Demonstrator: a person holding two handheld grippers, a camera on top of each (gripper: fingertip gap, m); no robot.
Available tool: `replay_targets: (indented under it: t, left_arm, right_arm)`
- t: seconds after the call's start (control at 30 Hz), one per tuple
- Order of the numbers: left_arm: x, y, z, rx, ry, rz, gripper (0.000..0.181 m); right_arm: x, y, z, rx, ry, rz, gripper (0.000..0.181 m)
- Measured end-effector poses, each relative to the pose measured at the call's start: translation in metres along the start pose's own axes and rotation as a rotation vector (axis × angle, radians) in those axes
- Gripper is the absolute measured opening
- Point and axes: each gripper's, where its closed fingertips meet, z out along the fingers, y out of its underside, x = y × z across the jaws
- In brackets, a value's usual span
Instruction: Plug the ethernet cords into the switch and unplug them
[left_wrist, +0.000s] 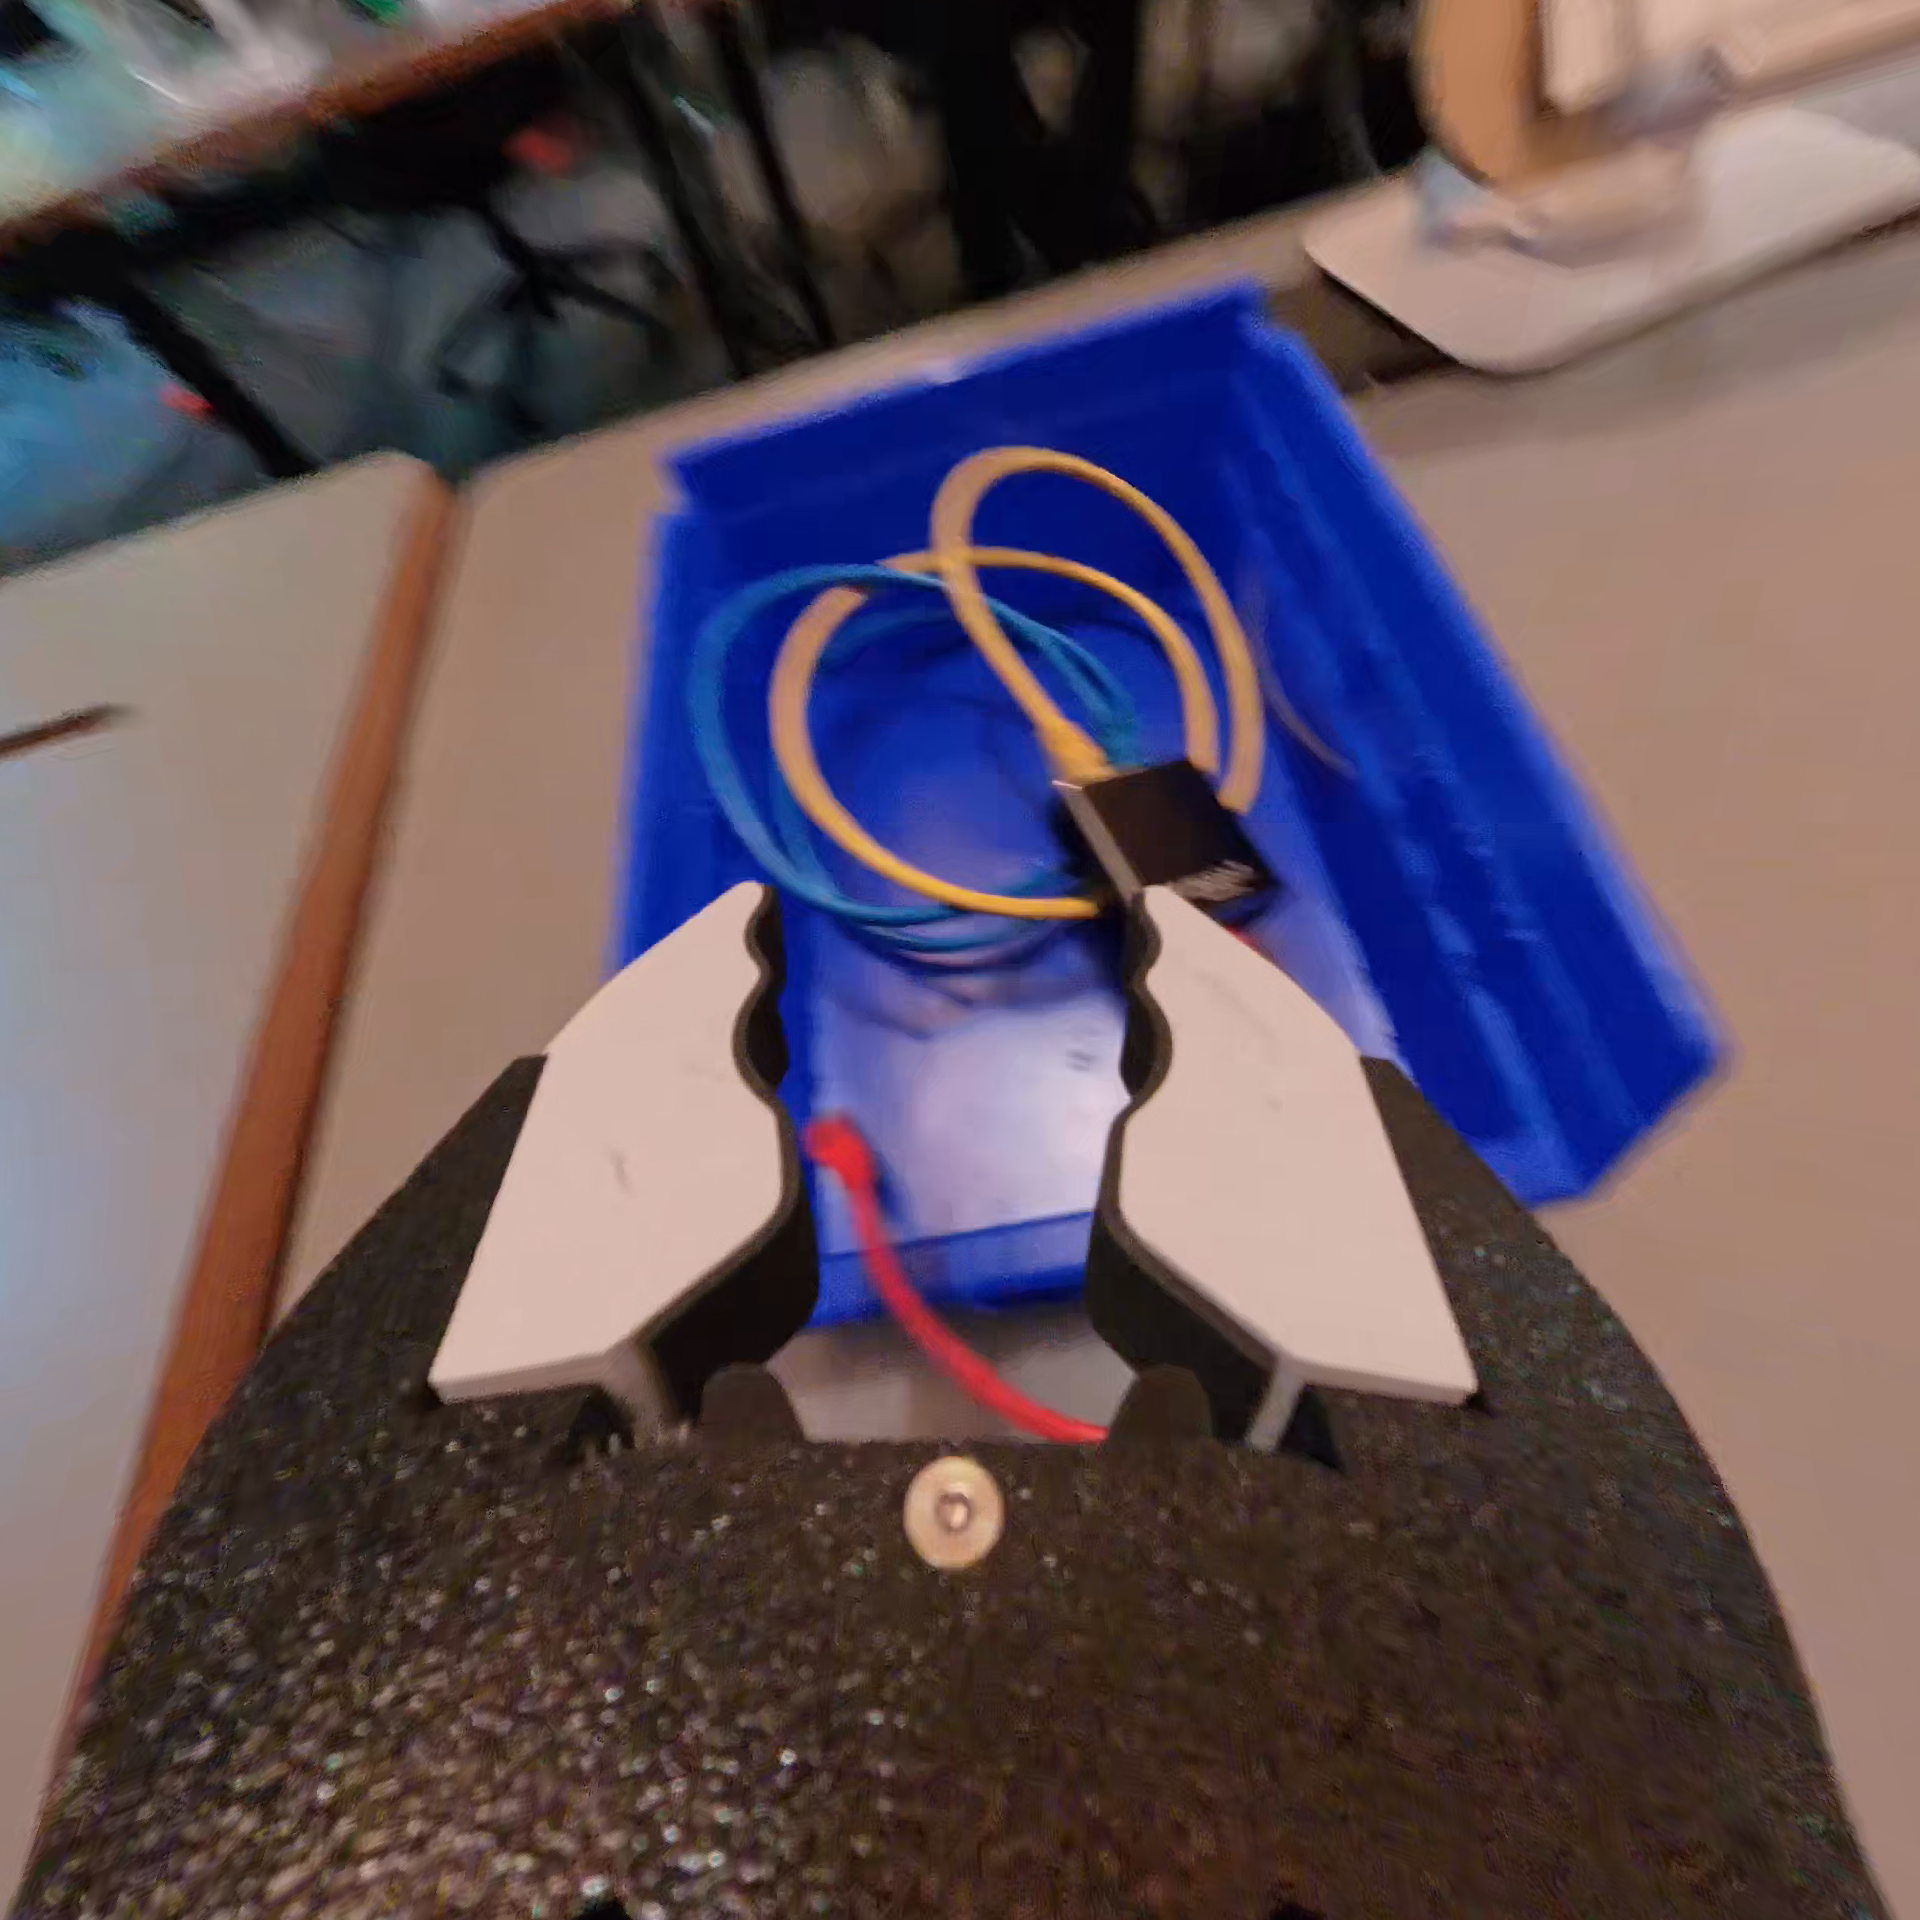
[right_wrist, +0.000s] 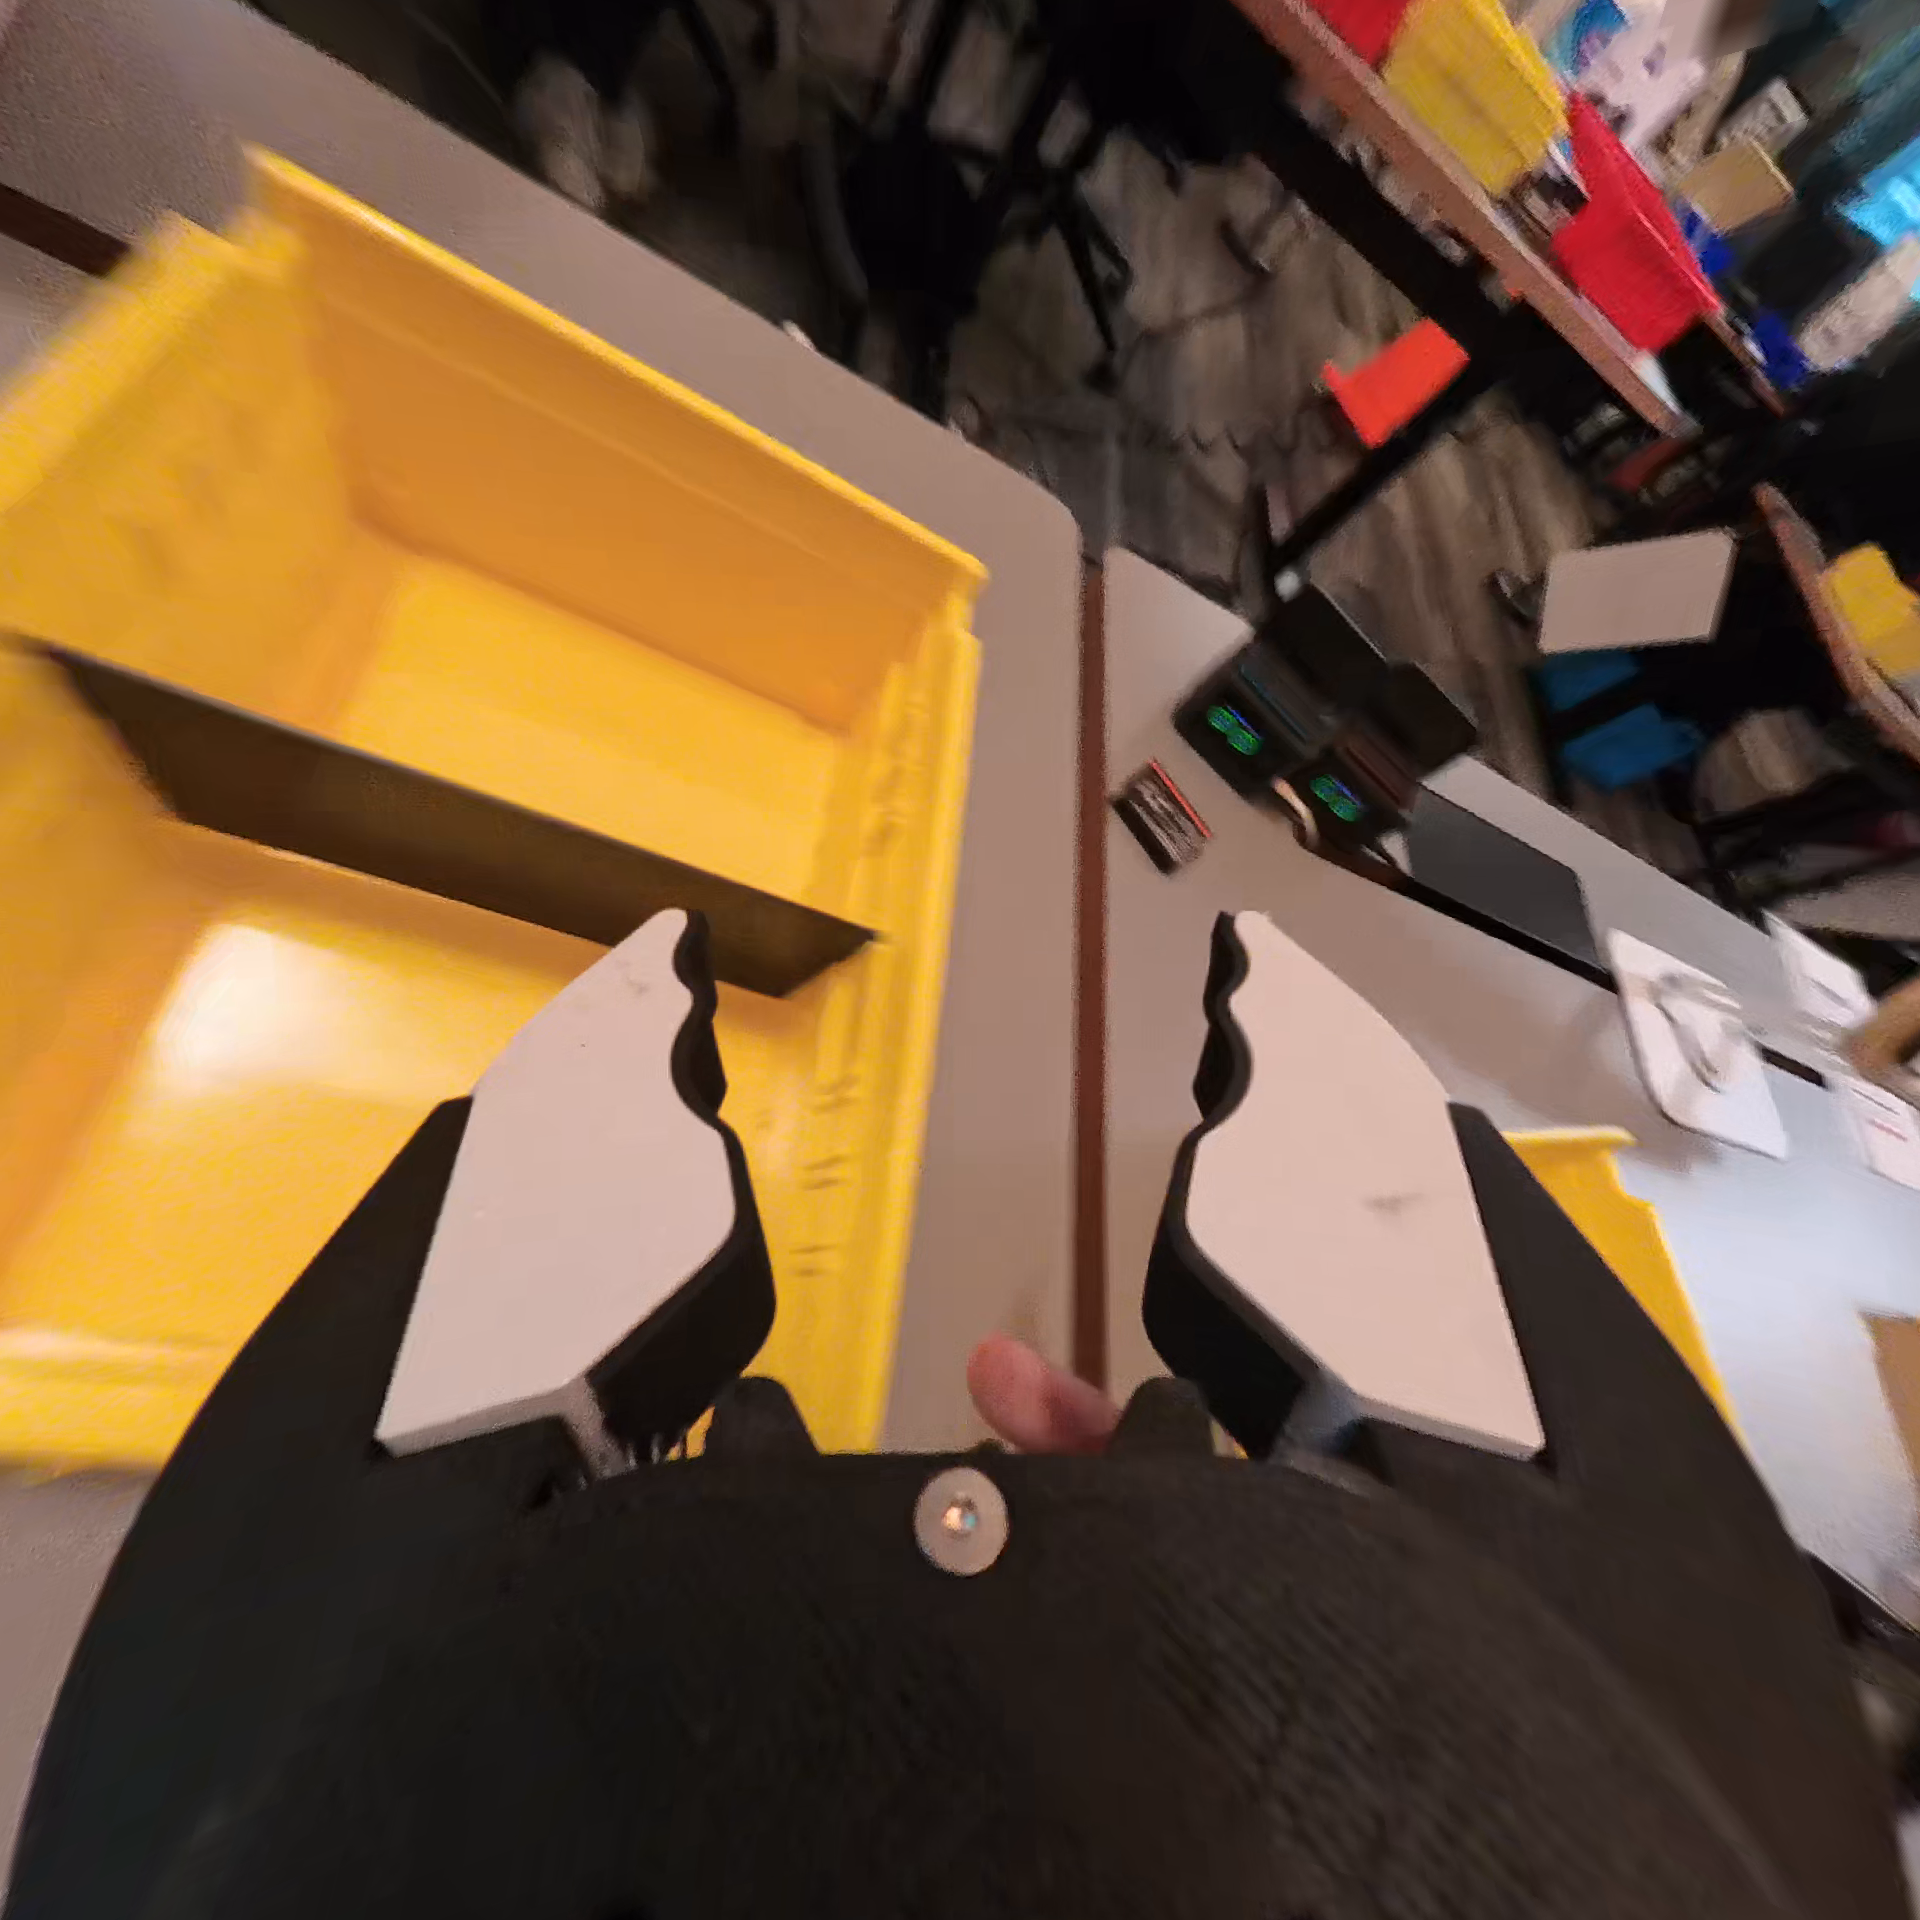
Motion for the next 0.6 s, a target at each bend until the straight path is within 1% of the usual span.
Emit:
replay_targets:
  t: [0.07, 0.1, 0.13, 0.2, 0.27, 0.3, 0.37, 0.4, 0.43, 0.5, 0.53, 0.57, 0.6]
  left_arm:
    - [0.034, -0.003, 0.014, -0.096, 0.124, -0.055, 0.065]
    - [0.046, -0.003, 0.022, -0.138, 0.185, -0.102, 0.064]
    - [0.049, -0.002, 0.032, -0.189, 0.221, -0.166, 0.065]
    - [0.048, 0.008, 0.050, -0.312, 0.291, -0.348, 0.069]
    - [0.050, 0.020, 0.061, -0.433, 0.386, -0.548, 0.070]
    - [0.052, 0.025, 0.065, -0.476, 0.434, -0.628, 0.071]
    - [0.060, 0.036, 0.069, -0.551, 0.517, -0.757, 0.068]
    - [0.064, 0.037, 0.071, -0.564, 0.550, -0.815, 0.067]
    - [0.067, 0.037, 0.073, -0.560, 0.578, -0.865, 0.063]
    - [0.070, 0.036, 0.080, -0.524, 0.607, -0.965, 0.060]
    - [0.071, 0.036, 0.083, -0.499, 0.627, -1.010, 0.054]
    - [0.073, 0.035, 0.084, -0.474, 0.657, -1.035, 0.044]
    - [0.075, 0.033, 0.085, -0.435, 0.695, -1.039, 0.027]
  right_arm:
    - [-0.048, -0.024, -0.030, 0.102, -0.155, 0.008, 0.092]
    - [-0.076, -0.035, -0.046, 0.170, -0.240, 0.007, 0.090]
    - [-0.102, -0.044, -0.063, 0.232, -0.312, 0.003, 0.086]
    - [-0.153, -0.053, -0.094, 0.341, -0.454, -0.002, 0.085]
    - [-0.196, -0.055, -0.122, 0.420, -0.602, 0.007, 0.082]
    - [-0.212, -0.054, -0.132, 0.444, -0.661, 0.008, 0.081]
    - [-0.228, -0.052, -0.141, 0.475, -0.713, 0.039, 0.079]
    - [-0.233, -0.049, -0.141, 0.477, -0.723, 0.050, 0.078]
    - [-0.239, -0.048, -0.141, 0.480, -0.738, 0.040, 0.078]
    - [-0.245, -0.047, -0.138, 0.438, -0.744, 0.038, 0.078]
    - [-0.246, -0.048, -0.137, 0.426, -0.734, 0.040, 0.080]
    - [-0.250, -0.049, -0.139, 0.437, -0.740, 0.027, 0.081]
    - [-0.255, -0.048, -0.142, 0.456, -0.759, 0.001, 0.080]
